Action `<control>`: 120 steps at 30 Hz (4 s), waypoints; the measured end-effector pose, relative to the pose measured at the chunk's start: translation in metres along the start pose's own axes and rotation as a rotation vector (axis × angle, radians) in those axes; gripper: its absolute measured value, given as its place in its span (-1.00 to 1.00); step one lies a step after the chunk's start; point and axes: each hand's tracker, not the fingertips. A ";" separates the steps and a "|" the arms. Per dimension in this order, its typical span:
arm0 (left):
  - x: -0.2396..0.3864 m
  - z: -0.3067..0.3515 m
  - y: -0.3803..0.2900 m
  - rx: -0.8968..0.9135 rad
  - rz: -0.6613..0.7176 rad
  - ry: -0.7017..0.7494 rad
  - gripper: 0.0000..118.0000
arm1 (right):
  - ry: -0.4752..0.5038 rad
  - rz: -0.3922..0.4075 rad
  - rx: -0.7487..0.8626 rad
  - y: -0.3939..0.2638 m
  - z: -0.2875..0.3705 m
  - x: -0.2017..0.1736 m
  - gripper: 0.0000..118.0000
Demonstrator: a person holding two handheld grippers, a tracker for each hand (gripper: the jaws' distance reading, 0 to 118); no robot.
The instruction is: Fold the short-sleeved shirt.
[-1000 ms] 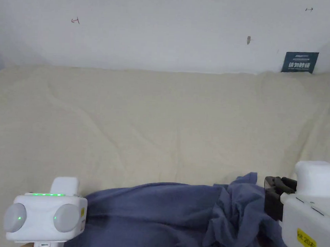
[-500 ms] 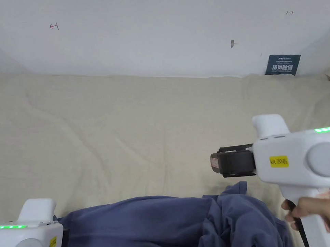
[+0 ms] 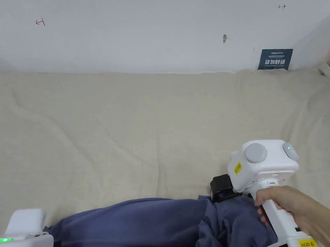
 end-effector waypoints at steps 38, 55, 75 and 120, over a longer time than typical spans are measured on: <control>-0.013 0.208 0.175 0.493 -0.023 0.030 -0.94 | 0.108 -0.187 0.581 0.009 0.334 0.082 -0.88; -0.033 0.267 0.352 0.644 0.049 0.087 -0.95 | 0.141 -0.365 0.787 0.108 0.440 0.141 -0.88; -0.008 0.231 0.495 0.728 0.076 0.094 -0.95 | 0.149 -0.380 0.816 0.221 0.434 0.146 -0.88; -0.055 0.078 -0.021 0.177 0.076 -0.021 -0.95 | 0.198 -0.431 0.187 -0.136 0.096 0.142 -0.89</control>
